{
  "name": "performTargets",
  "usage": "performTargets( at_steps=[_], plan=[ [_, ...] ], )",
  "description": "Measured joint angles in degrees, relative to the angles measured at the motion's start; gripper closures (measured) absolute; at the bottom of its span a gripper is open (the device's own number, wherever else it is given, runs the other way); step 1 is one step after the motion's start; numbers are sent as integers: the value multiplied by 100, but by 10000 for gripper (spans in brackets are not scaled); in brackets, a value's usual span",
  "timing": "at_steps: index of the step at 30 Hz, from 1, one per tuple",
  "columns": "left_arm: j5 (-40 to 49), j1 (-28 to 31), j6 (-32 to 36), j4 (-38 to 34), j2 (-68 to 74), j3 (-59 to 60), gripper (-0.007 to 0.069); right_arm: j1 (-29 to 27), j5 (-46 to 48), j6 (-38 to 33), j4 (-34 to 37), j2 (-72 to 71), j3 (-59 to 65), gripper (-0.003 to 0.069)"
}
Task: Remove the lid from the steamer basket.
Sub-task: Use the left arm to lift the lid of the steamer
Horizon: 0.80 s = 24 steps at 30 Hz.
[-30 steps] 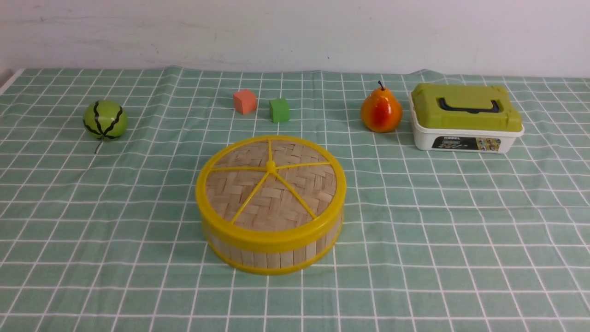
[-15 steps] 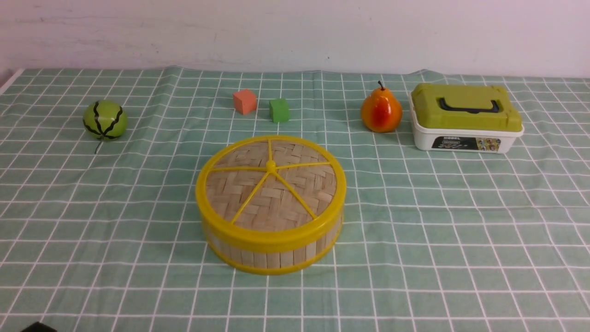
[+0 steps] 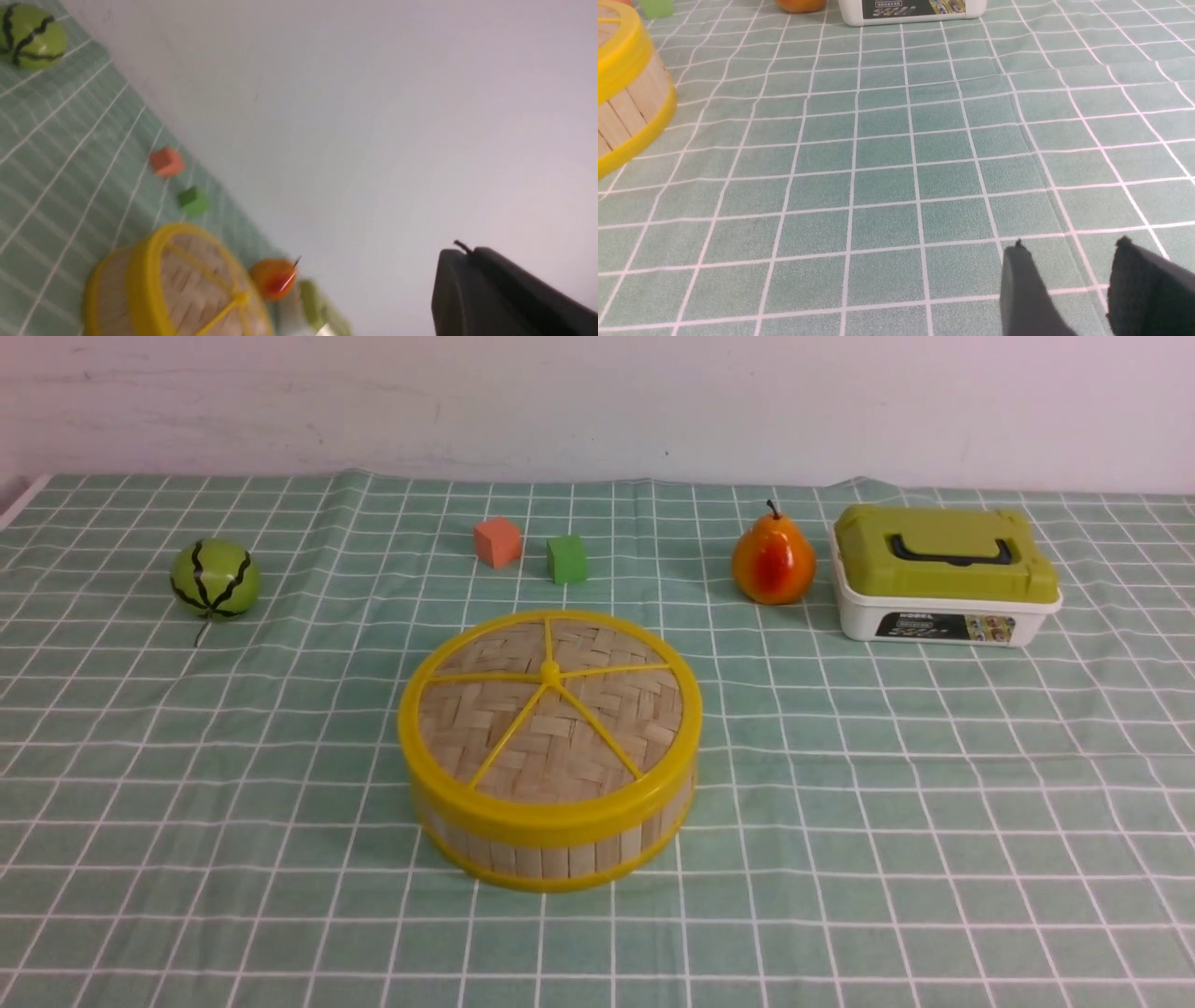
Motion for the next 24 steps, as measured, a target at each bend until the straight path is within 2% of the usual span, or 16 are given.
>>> performTargets(
  at_steps=[2, 5, 9, 13, 14, 17, 18, 24],
  plan=[
    [1309, 0, 397, 90, 1271, -844, 637, 0, 0, 0, 0, 0, 0, 418],
    [2624, 0, 849, 329, 2618, -1765, 637, 0, 0, 0, 0, 0, 0, 418],
    [3880, 0, 1331, 764, 4273, -3108, 637, 0, 0, 0, 0, 0, 0, 418],
    [4549, -8, 1394, 953, 5230, -4095, 637, 0, 0, 0, 0, 0, 0, 418],
    [4879, -88, 1394, 1093, 5686, -4649, 637, 0, 0, 0, 0, 0, 0, 418],
    [5134, -280, 1372, 1380, 6118, -5225, 637, 0, 0, 0, 0, 0, 0, 418],
    [5343, -523, 1202, 1691, 6460, -5725, 637, 0, 0, 0, 0, 0, 0, 418],
    [5878, -1360, 532, 2708, 7477, -7037, 637, 0, 0, 0, 0, 0, 0, 418]
  ],
)
